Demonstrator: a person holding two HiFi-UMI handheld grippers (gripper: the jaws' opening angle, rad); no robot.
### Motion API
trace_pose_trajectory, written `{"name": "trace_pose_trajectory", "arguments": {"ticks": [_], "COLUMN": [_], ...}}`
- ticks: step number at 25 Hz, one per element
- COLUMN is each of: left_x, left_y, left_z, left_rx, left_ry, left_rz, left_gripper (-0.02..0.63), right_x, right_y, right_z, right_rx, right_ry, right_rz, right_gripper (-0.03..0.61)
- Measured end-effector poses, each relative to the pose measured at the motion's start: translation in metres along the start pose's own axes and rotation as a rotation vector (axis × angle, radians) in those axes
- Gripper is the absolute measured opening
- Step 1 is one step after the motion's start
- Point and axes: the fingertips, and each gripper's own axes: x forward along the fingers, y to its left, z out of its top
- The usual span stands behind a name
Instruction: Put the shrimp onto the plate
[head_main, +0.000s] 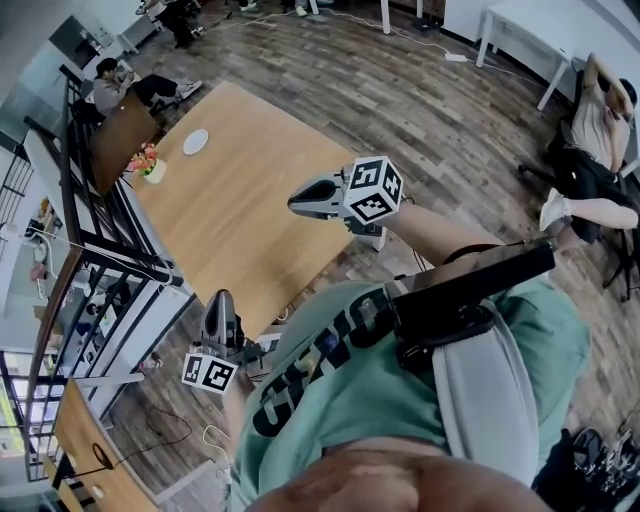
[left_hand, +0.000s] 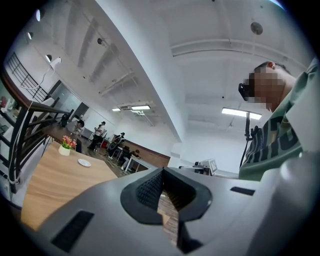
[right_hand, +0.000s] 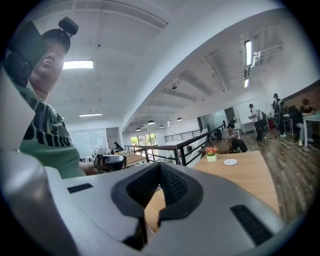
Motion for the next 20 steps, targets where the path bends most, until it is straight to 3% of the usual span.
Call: {"name": "trace_pose_trajectory", "arguments": {"ticks": [8,20], "left_x": [0.041,0.026], "left_y": [-0.032,-0.026], "left_z": [-0.008,-0.004], "left_rx": [0.017,0.022], "left_ry": [0.038,0.051], "left_rz": [-0.025,-0.019], "left_gripper": [0.003,0.003], "right_x": [-0.037,-0.028], "right_y": [-0.02,-0.008], "right_z": [0.0,-0.009], "right_rx": [-0.003,0.004], "right_ry": [-0.03,-0.042], "right_rz": [0.009,0.014], "right_gripper": [0.008,0.008]}}
